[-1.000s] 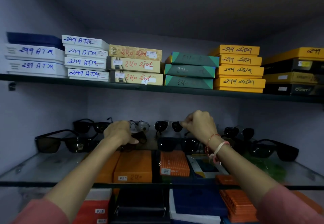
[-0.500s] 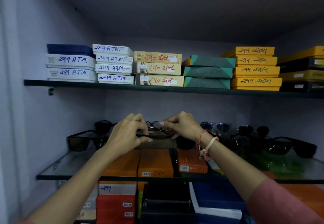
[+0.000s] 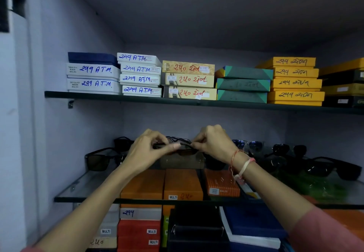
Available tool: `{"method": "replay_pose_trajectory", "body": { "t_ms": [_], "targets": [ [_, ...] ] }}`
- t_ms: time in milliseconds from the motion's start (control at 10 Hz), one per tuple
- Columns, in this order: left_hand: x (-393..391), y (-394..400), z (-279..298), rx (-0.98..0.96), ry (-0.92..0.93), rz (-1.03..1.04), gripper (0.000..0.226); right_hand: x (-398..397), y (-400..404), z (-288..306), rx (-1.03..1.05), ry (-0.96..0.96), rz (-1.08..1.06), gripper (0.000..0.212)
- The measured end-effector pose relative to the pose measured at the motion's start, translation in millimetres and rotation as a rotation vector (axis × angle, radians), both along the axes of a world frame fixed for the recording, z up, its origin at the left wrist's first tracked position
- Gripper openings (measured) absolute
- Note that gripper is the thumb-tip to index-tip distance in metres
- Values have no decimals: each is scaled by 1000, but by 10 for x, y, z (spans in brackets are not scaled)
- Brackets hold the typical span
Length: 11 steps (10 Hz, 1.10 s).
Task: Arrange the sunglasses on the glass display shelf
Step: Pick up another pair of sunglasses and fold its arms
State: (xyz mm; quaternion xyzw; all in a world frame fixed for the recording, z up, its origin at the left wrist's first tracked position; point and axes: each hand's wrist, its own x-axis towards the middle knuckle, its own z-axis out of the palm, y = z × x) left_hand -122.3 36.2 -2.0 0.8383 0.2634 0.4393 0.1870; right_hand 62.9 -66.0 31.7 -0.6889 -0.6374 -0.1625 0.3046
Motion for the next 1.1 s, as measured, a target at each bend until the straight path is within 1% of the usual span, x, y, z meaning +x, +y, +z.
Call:
{"method": "replay_pose_trajectory", "body": {
  "t_ms": [100, 200, 300, 400, 500, 600, 700, 900, 1000, 1100],
  "targets": [
    [-7, 89, 21, -103, -2, 57, 27, -19, -2, -9, 69, 38, -35, 16],
    [-5, 117, 45, -29, 172, 122, 25, -55, 37, -29, 150, 69, -101, 16],
    [18, 111, 95, 146, 210, 336, 25, -54, 135, -56, 208, 139, -186, 18],
    [49, 174, 163, 122, 149, 460, 23, -36, 220, -89, 162, 233, -254, 27],
    [96, 245, 189, -20, 248, 487, 23, -56, 277, -122, 40, 247, -283, 23],
    [146, 301, 163, -103, 354, 479, 23, -83, 336, -167, -60, 232, -325, 22],
    [185, 334, 148, -150, 401, 498, 25, -89, 395, -226, -113, 236, -366, 39],
    [210, 333, 183, -196, 481, 519, 33, -90, 393, -231, -149, 221, -369, 41],
    [203, 300, 212, -207, 503, 526, 41, -89, 381, -239, -170, 204, -351, 37],
    [128, 148, 192, -102, 398, 553, 51, -54, 156, -213, -64, 241, -270, 30]
  ]
}}
